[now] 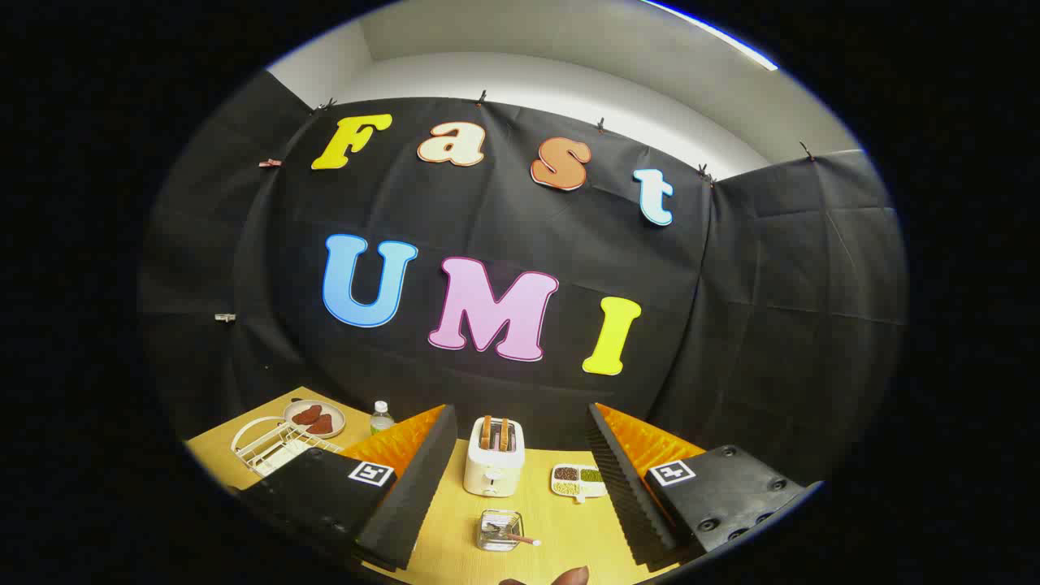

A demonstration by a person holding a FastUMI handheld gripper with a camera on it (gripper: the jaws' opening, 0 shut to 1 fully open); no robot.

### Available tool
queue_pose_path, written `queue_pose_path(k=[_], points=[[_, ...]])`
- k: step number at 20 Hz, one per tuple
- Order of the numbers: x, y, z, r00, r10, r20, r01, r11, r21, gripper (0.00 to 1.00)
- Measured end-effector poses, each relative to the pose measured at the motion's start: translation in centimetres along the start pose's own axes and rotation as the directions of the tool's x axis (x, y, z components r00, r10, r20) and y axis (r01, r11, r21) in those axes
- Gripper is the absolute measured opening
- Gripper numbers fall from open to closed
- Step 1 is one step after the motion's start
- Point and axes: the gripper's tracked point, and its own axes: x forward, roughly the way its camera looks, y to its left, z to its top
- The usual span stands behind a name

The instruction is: Take the plate from the dish rack, then take the spoon from the basket and place it into the plate.

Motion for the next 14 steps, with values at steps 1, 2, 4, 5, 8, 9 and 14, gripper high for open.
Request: queue_pose_path(k=[1, 2, 4, 5, 8, 9, 14], points=[[-0.1, 0.1, -0.1, 1.0, 0.002, -0.002, -0.002, 1.0, -0.001, 0.98], [-0.2, 0.1, -0.2, 1.0, 0.002, -0.005, -0.002, 1.0, -0.004, 0.98], [-0.7, 0.3, -0.3, 1.0, 0.004, -0.006, -0.004, 1.0, -0.009, 0.98], [-0.9, 0.4, -0.3, 1.0, 0.006, -0.008, -0.006, 1.0, -0.008, 0.98], [-1.1, 0.6, -0.2, 1.0, 0.012, -0.01, -0.012, 1.0, -0.006, 0.98], [-1.2, 0.6, -0.2, 1.0, 0.012, -0.01, -0.012, 1.0, -0.009, 0.98], [-1.3, 0.8, -0.2, 1.0, 0.018, -0.014, -0.019, 1.0, -0.009, 0.98]])
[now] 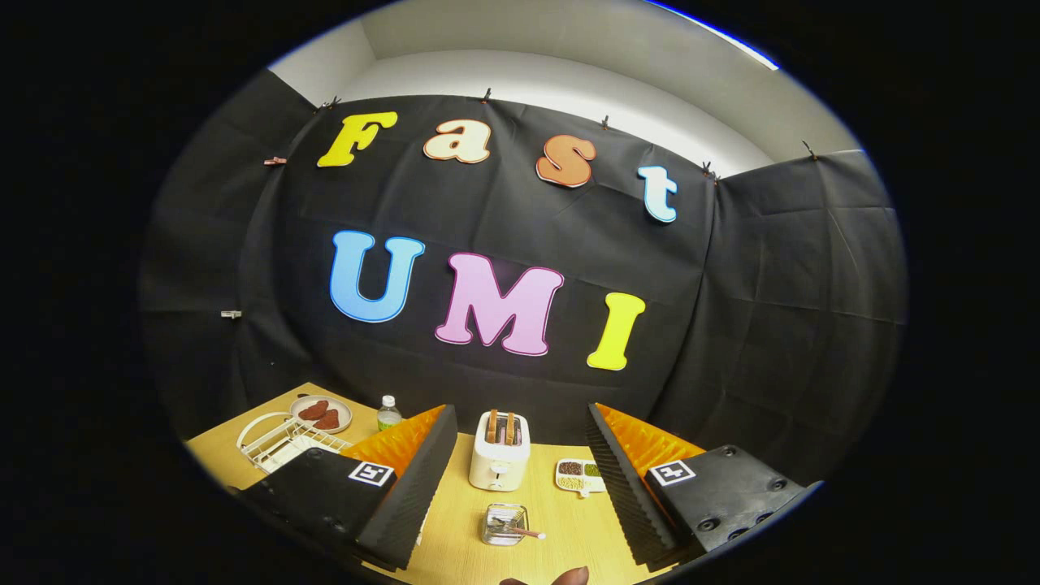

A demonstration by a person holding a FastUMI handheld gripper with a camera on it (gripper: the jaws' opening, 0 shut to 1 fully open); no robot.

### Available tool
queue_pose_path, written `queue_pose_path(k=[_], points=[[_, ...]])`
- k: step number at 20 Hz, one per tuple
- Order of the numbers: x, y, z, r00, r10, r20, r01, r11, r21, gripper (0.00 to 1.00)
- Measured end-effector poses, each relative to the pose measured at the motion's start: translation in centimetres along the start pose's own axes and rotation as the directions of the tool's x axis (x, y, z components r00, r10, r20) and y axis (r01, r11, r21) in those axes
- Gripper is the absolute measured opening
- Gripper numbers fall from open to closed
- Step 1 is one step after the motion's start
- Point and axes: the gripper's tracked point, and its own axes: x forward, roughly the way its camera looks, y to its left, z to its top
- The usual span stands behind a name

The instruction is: Take the plate from the dish rack, then take the spoon from the basket and place it into the plate.

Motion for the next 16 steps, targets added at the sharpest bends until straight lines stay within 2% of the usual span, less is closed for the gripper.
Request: queue_pose_path(k=[5, 10, 13, 16], points=[[0.2, 0.9, -0.1, 1.0, 0.023, -0.012, -0.023, 1.0, 0.0, 0.98], [2.1, 4.7, -1.5, 0.991, 0.106, -0.08, -0.103, 0.994, 0.038, 0.98], [4.3, 8.7, -3.3, 0.973, 0.178, -0.148, -0.172, 0.984, 0.054, 0.98], [6.2, 12.6, -6.5, 0.938, 0.232, -0.259, -0.218, 0.972, 0.083, 0.98]])
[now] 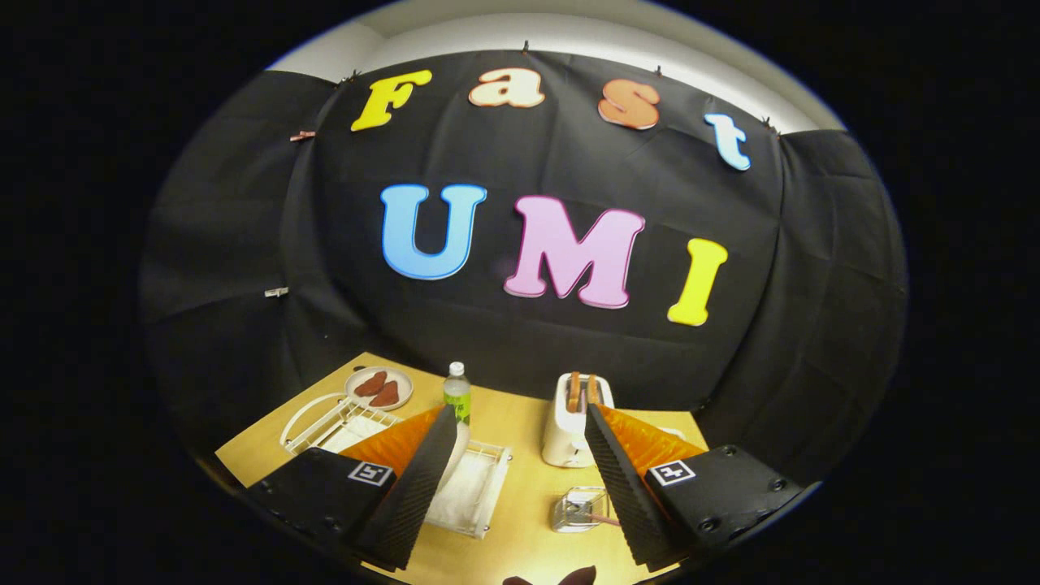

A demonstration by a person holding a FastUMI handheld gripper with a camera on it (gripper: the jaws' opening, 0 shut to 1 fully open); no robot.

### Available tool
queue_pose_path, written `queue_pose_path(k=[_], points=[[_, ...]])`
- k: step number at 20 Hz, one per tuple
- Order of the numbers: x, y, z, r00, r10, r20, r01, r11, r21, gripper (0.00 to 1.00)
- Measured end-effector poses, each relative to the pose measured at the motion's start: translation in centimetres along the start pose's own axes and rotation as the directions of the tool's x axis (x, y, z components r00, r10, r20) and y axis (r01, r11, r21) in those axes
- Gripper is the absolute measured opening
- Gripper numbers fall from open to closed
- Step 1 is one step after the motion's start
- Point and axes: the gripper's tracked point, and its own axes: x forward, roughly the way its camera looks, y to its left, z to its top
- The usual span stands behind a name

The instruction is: Take the plate from the dish rack, then take the spoon from the basket and place it into the plate.

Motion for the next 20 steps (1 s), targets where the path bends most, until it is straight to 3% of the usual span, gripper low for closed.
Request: queue_pose_path(k=[6, 14, 16, 17, 18, 20], points=[[6.8, 4.7, -6.6, 0.972, 0.017, -0.232, -0.005, 0.999, 0.052, 0.98], [14.1, 7.6, -15.8, 0.88, -0.016, -0.475, 0.079, 0.99, 0.113, 0.98], [15.0, 7.1, -17.5, 0.863, -0.069, -0.501, 0.122, 0.99, 0.074, 0.88], [15.4, 7.3, -18.1, 0.856, -0.082, -0.511, 0.131, 0.989, 0.061, 0.73], [15.7, 7.4, -18.5, 0.852, -0.097, -0.514, 0.14, 0.989, 0.046, 0.65], [15.7, 6.3, -18.5, 0.84, -0.179, -0.512, 0.211, 0.977, 0.004, 0.4]])
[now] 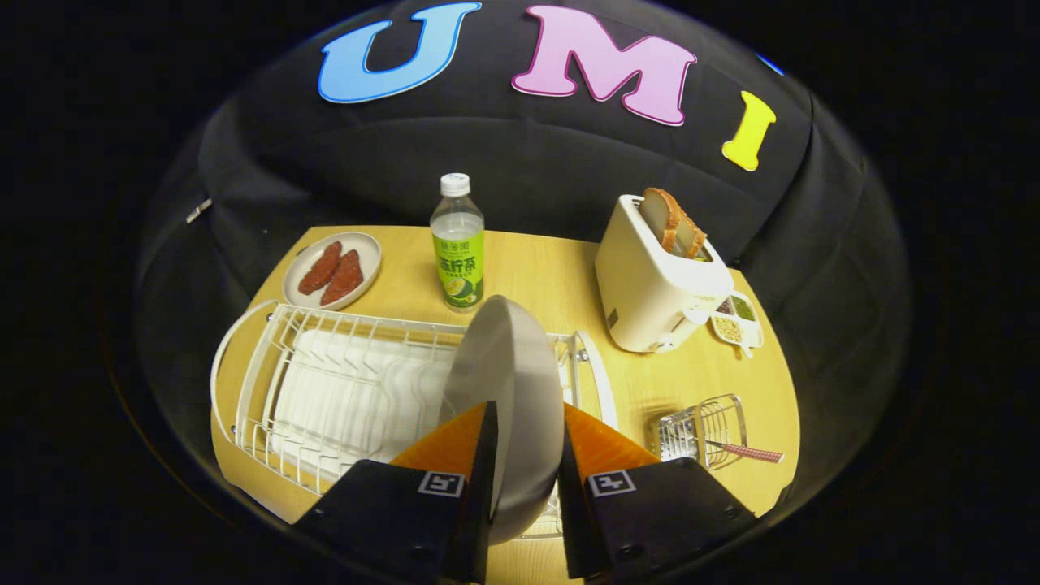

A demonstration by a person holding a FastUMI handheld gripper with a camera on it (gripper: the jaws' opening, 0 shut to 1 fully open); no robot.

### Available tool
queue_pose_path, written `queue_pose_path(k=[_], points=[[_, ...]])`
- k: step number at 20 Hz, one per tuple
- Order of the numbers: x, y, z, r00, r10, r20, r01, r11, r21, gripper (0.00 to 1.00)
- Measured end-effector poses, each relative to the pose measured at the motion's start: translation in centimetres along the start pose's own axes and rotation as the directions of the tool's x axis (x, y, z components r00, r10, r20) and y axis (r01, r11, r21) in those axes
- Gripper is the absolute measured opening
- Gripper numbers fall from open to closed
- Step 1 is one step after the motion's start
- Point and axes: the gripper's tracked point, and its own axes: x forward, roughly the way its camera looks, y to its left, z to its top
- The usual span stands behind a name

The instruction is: Take the plate from the dish rack, then take the spoon from the basket and place it into the plate.

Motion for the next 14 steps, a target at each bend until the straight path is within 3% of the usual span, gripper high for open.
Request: queue_pose_path(k=[3, 9, 11, 14], points=[[-0.4, 0.2, 0.7, 0.999, -0.043, 0.017, 0.044, 0.999, -0.017, 0.3], [-3.0, 0.9, 6.5, 0.97, -0.127, 0.207, 0.167, 0.968, -0.188, 0.28], [-4.2, 0.7, 8.2, 0.961, -0.122, 0.248, 0.16, 0.977, -0.14, 0.28], [-6.5, 0.2, 9.8, 0.959, -0.057, 0.276, 0.067, 0.997, -0.027, 0.28]])
